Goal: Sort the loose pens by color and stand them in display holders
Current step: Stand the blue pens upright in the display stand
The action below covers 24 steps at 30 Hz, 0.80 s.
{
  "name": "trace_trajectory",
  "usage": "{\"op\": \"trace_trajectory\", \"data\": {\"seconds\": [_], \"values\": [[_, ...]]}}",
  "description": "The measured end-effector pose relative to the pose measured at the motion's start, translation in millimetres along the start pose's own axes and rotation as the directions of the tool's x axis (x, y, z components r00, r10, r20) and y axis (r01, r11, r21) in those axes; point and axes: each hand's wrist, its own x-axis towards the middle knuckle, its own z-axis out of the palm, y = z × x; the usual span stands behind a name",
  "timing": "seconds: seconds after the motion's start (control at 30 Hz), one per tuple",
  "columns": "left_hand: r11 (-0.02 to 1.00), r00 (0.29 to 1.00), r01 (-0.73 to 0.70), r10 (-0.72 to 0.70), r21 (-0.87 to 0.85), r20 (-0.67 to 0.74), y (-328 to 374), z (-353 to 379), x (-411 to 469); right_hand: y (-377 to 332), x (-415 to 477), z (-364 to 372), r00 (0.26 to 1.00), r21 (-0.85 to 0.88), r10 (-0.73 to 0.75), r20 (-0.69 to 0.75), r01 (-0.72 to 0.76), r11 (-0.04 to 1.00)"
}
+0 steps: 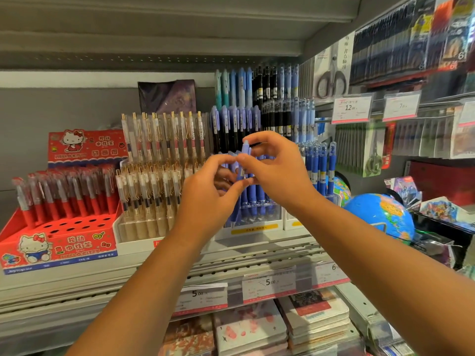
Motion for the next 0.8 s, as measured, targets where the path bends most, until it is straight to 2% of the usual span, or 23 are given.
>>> {"op": "trace_trajectory", "data": {"seconds": [0.07,0.17,0.3,0.37,0.6,0.8], "values": [[0.979,0.992,-0.123,0.123,0.163,0.010,-0.5,-5.1,6.6,2.9,2.8,-4.9,0.999,0.050,0.025,-0.031,-0.023,0.998],[0.865,0.961,-0.274,0.260,0.421,0.090,-2.7,-13.7,21.6,8.7,7.3,-11.8,0.993,0.101,0.022,-0.112,-0.011,0.995],[0.728,0.950,-0.308,0.200,0.613,0.239,-5.4,-16.6,36.2,18.0,13.6,-15.8,0.979,0.064,-0.003,-0.206,0.017,0.998],[0.715,0.948,-0.304,0.161,0.630,0.275,-7.2,-15.5,38.8,23.0,15.4,-15.6,0.976,0.022,-0.015,-0.218,0.020,1.000],[0.702,0.954,-0.287,0.146,0.652,0.262,-11.7,-12.0,43.7,34.5,17.2,-11.2,0.986,-0.088,-0.021,-0.164,0.007,0.996],[0.792,0.975,-0.204,0.115,0.575,0.188,-12.7,-9.7,47.4,35.1,21.3,-7.1,0.994,-0.167,0.002,-0.113,-0.021,0.986]]}}
